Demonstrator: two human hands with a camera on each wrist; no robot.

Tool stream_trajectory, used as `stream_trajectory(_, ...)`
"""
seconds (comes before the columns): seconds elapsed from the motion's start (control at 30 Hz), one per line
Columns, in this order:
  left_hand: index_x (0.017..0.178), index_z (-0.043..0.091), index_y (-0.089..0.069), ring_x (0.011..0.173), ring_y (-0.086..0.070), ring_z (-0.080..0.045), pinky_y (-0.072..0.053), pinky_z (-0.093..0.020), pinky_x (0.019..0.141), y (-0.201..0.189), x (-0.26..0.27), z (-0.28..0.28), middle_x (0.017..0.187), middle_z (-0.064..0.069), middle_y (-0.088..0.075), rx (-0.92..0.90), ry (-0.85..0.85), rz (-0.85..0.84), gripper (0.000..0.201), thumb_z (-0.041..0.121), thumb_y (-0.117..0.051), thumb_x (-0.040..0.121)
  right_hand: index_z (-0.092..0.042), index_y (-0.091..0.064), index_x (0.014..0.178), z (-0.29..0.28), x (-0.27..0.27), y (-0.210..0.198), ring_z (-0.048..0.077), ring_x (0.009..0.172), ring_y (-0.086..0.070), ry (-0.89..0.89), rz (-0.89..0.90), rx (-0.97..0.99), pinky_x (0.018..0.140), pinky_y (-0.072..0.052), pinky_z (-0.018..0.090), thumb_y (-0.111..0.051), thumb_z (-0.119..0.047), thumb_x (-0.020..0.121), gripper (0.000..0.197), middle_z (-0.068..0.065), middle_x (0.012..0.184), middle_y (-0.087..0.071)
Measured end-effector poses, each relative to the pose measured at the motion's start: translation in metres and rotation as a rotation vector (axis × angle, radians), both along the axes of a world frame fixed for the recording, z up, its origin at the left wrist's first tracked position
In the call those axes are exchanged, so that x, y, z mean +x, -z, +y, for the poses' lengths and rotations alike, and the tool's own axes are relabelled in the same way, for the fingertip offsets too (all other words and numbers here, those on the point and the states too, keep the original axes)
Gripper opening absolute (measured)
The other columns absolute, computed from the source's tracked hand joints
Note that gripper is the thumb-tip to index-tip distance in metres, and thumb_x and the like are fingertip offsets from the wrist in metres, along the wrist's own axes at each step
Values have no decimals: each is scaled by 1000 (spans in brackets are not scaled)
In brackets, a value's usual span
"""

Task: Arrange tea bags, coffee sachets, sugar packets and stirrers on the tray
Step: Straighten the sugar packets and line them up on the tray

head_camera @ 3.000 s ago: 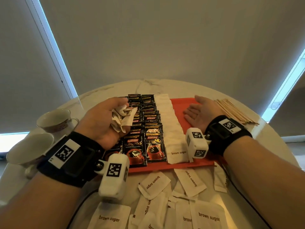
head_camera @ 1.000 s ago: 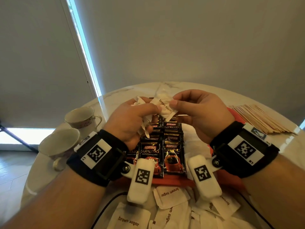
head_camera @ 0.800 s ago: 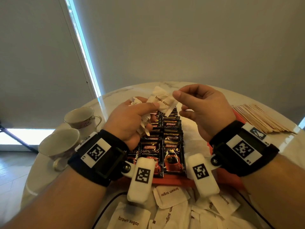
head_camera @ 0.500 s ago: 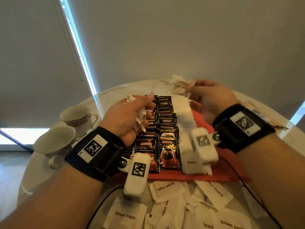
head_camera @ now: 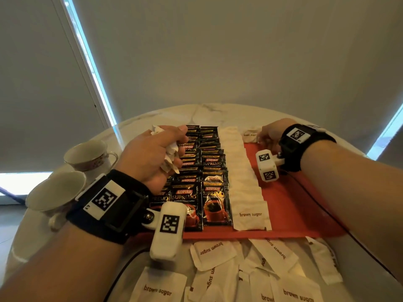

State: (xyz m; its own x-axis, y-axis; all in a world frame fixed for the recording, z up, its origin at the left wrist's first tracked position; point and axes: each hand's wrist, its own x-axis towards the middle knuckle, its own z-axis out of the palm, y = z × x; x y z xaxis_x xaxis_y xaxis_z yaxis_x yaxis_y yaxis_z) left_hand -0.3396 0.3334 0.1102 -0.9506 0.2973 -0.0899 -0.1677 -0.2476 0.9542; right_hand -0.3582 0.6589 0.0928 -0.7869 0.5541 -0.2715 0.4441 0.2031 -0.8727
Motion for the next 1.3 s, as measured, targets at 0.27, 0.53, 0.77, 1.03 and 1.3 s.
stream_trajectory(0.27,94,15,-65,64,-59,-13,-45,-24,45,-1,0,0,83,-4,-68,4,5,16,14,22,-76,92,-2,-61,117,-19,7,-2,23,81,-71,129,171,-233,61,-61,35,-63,-8,94,24,11,102,-67)
stream_trajectory(0.53,90,14,-61,60,-57,-13,-44,-23,43,-4,4,2,77,-3,-65,27,52,-41,17,28,-68,98,-4,-67,96,-36,6,-2,18,71,-63,1,-50,-250,62,-53,27,-54,-9,102,15,8,88,-67)
stream_trajectory(0.77,88,13,-62,60,-56,-15,-43,-24,43,-5,6,1,78,-5,-64,25,72,-54,23,33,-64,99,-7,-70,93,-37,4,-3,17,68,-60,4,-66,-205,58,-49,24,-41,4,98,31,8,92,-69)
stream_trajectory(1.03,87,13,-61,60,-55,-16,-42,-24,43,-8,9,1,78,-5,-63,17,71,-69,22,32,-62,99,-2,-67,90,-30,0,2,20,56,-58,152,13,-210,89,-56,38,-54,-4,98,15,9,70,-63)
stream_trajectory(1.3,87,14,-61,60,-55,-15,-42,-23,43,-10,11,1,77,-5,-62,12,89,-84,23,33,-61,99,-4,-73,100,-38,7,0,18,60,-57,91,29,-187,59,-54,29,-50,-6,100,23,9,92,-69)
